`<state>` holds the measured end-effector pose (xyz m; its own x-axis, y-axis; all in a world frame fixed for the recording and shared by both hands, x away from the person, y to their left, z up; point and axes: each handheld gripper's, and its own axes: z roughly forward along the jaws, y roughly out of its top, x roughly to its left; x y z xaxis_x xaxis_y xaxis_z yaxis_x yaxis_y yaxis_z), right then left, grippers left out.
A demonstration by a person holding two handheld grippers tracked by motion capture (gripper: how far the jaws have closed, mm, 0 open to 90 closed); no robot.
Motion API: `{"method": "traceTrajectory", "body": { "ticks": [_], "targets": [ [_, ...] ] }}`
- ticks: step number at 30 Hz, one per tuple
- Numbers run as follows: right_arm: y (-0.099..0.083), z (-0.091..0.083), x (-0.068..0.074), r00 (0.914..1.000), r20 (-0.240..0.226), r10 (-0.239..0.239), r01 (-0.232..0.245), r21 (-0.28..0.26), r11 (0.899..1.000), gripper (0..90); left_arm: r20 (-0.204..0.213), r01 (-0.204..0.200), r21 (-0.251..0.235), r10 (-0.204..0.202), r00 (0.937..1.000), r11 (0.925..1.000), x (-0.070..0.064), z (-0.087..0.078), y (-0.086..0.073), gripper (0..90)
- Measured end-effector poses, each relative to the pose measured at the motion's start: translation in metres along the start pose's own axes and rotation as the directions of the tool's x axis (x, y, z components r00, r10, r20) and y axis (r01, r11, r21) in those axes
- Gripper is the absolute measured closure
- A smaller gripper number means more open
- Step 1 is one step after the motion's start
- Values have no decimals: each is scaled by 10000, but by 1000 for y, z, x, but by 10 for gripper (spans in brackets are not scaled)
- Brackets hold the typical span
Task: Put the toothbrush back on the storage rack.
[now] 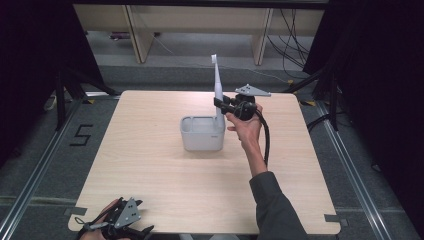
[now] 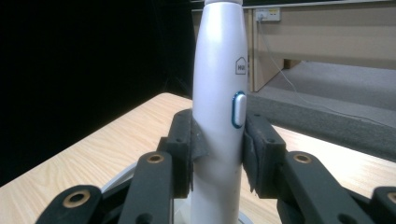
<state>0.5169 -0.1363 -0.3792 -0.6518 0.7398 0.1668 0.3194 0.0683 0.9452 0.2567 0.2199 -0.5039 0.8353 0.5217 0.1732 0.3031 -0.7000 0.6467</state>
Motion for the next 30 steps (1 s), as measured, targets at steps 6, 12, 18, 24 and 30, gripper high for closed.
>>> {"method": "traceTrajectory", "body": {
  "ticks": [6,12,18,24,30],
  "targets": [
    [-3,4,0,10000,30,51,-51,-67,10000,664,-6,12,-26,-13,10000,10000,-1,0,0,158],
    [-6,9,0,9999,117,102,-102,-38,9999,663,-52,-6,-68,6,10000,10000,0,0,0,158],
    [-12,14,-2,9997,125,190,-189,-74,9998,663,-83,-76,-92,75,9999,9999,0,-1,0,158],
    [-20,13,-3,9990,227,390,-391,33,9992,662,-73,-97,-81,97,9999,9999,0,0,0,158],
    [-27,14,-7,9995,264,180,-180,-9,9998,661,-42,-105,-54,105,9999,9999,0,0,0,158]
  ]
}}
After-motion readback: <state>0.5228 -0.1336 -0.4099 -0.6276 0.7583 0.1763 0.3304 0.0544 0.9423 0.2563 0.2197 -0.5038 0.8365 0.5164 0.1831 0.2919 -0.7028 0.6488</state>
